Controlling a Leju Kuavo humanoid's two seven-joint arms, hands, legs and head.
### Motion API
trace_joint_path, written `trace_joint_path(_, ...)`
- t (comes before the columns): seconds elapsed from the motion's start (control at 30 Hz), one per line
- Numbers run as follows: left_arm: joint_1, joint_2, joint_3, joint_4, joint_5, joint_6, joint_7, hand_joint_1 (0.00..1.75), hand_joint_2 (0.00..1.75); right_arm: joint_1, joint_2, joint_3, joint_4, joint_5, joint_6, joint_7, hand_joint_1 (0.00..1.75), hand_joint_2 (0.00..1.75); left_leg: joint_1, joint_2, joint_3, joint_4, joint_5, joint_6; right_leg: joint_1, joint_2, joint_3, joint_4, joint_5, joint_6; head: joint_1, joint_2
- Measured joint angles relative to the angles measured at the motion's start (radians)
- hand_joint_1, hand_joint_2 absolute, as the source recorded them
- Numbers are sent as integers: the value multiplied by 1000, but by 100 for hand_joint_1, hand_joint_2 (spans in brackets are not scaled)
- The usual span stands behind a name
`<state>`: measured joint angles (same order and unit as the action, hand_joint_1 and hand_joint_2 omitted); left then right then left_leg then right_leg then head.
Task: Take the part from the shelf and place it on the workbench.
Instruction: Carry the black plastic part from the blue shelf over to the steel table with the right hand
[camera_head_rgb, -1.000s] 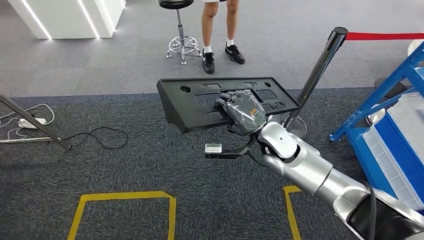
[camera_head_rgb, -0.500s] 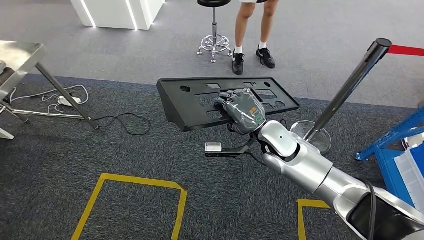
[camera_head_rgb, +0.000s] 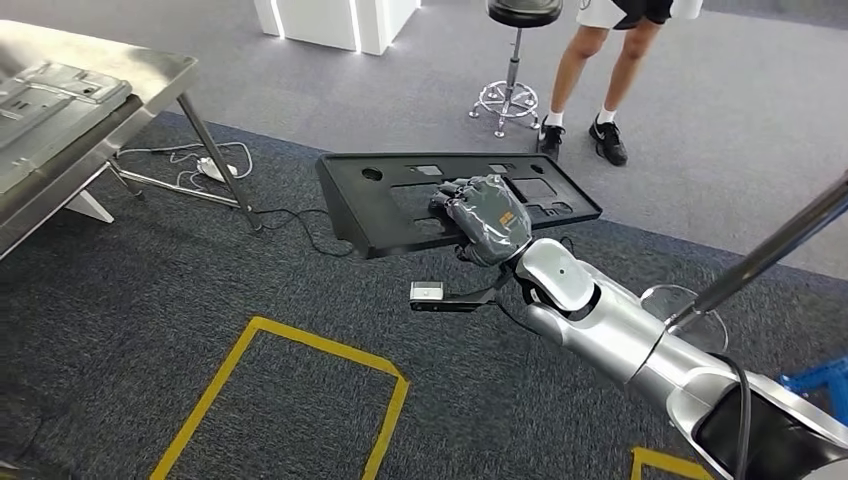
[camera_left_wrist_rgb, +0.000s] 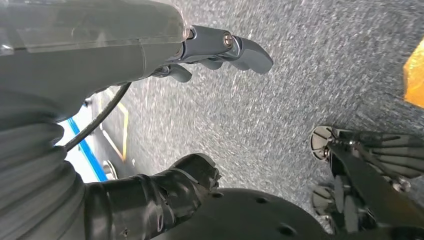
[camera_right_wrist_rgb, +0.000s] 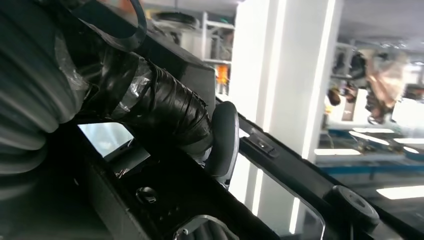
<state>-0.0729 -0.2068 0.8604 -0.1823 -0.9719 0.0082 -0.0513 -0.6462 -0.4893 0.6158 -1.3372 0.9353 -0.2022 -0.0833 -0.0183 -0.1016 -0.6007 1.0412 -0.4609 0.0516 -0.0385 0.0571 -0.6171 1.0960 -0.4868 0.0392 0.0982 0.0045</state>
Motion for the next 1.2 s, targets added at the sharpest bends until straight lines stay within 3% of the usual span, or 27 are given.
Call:
trace_joint_path(0.07,1,0,0,0,1,0,-2,0,175,-2,-2,-1,-1,0,1,0,175,175,4,-23,-16,12,-3,-12,4,14,8,-18,-11,-9,0,0)
trace_joint_path(0.1,2,0,0,0,1,0,-3,0,175,-3,-2,-1,-2,-1,1,0,175,175,7,-34,-21,11,-2,-16,4,2,8,-19,-11,-17,-1,0)
trace_joint_path(0.13,4,0,1,0,1,0,-3,0,175,-5,-1,-1,-2,-2,1,0,175,175,7,-31,-24,14,-3,-21,5,-10,12,-24,-10,-23,-1,0)
trace_joint_path(0.2,6,0,1,0,1,1,-4,0,175,-11,1,-1,-3,-3,1,1,175,175,7,16,-49,63,-24,-31,4,-36,26,-36,-11,-35,-3,0)
trace_joint_path(0.27,5,-1,1,0,1,1,-6,0,175,-14,1,-1,-4,-3,1,1,175,175,12,75,-113,175,-63,-40,10,-63,41,-42,-19,-43,-6,0)
trace_joint_path(0.33,5,-1,2,0,2,2,-9,0,175,-15,1,-1,-4,-3,2,1,175,175,19,91,-175,265,-73,-44,15,-90,55,-43,-33,-45,-5,0)
trace_joint_path(0.37,6,-1,2,0,2,1,-10,0,175,-15,1,-1,-4,-4,2,1,175,175,21,94,-185,265,-54,-42,16,-103,65,-44,-41,-44,-5,0)
trace_joint_path(0.43,9,-1,2,0,2,2,-11,0,175,-17,1,-1,-4,-5,2,1,175,175,20,111,-150,164,24,-35,17,-128,92,-46,-61,-40,-5,0)
trace_joint_path(0.5,9,-2,2,0,1,2,-12,0,175,-22,1,-1,-4,-6,2,1,175,175,6,153,-97,53,63,-25,19,-150,116,-57,-78,-32,-5,0)
trace_joint_path(0.57,8,-2,3,0,1,2,-13,0,175,-26,1,-1,-4,-6,3,1,175,175,-9,172,-69,8,48,-13,21,-170,138,-73,-84,-19,-5,0)
trace_joint_path(0.63,9,-1,4,0,1,3,-14,0,175,-27,2,-2,-4,-6,3,1,175,175,-11,147,-44,-17,37,1,15,-177,154,-65,-77,-5,-5,0)
trace_joint_path(0.7,11,1,4,-1,1,3,-15,0,175,-27,3,-2,-3,-7,4,1,175,175,-10,120,-8,-33,27,17,7,-135,125,4,-66,1,-6,0)
trace_joint_path(0.77,8,2,5,-2,0,3,-16,0,175,-30,2,-2,-1,-9,6,1,175,175,-9,96,22,-39,9,28,6,-82,37,119,-81,-1,-7,0)
trace_joint_path(0.83,5,1,5,-2,0,3,-17,0,175,-31,0,-2,2,-10,9,1,175,175,-8,65,52,-38,-15,32,9,-65,-61,200,-135,-3,-6,0)
trace_joint_path(0.87,4,0,5,-2,0,3,-17,0,175,-31,0,-2,3,-10,11,1,175,175,-8,47,71,-38,-29,32,11,-62,-94,205,-157,-5,-7,0)
trace_joint_path(0.9,5,0,5,-2,0,3,-17,0,175,-32,0,-2,3,-12,12,1,175,175,-8,31,91,-38,-44,30,12,-59,-113,183,-159,-6,-6,0)
trace_joint_path(0.93,7,0,5,-2,0,3,-17,0,175,-32,0,-2,4,-13,14,1,175,175,-8,15,113,-37,-61,28,13,-52,-121,138,-130,-6,-6,0)
trace_joint_path(1.03,14,-2,6,0,0,3,-18,0,175,-35,-1,-2,8,-16,19,1,175,175,-5,-25,153,-32,-112,16,14,-3,-125,-10,86,-6,-7,0)
trace_joint_path(1.07,14,-3,6,1,0,3,-18,0,175,-37,-2,-2,9,-16,21,0,175,175,-2,-34,159,-32,-121,11,16,2,-123,-31,127,-11,-7,0)
trace_joint_path(1.13,11,-4,6,1,0,3,-20,0,175,-47,-3,-2,6,-18,23,0,175,175,1,-38,155,-16,-109,1,21,-18,-102,-41,117,-26,-7,0)
trace_joint_path(1.17,11,-4,6,1,0,3,-21,0,175,-52,-4,-3,4,-19,23,1,175,175,1,-19,139,21,-84,-3,22,-29,-85,-51,107,-33,-7,0)
trace_joint_path(1.2,10,-3,7,1,0,3,-22,0,175,-55,-4,-3,4,-20,23,1,175,175,0,9,103,79,-55,-8,22,-39,-64,-63,97,-39,-7,0)
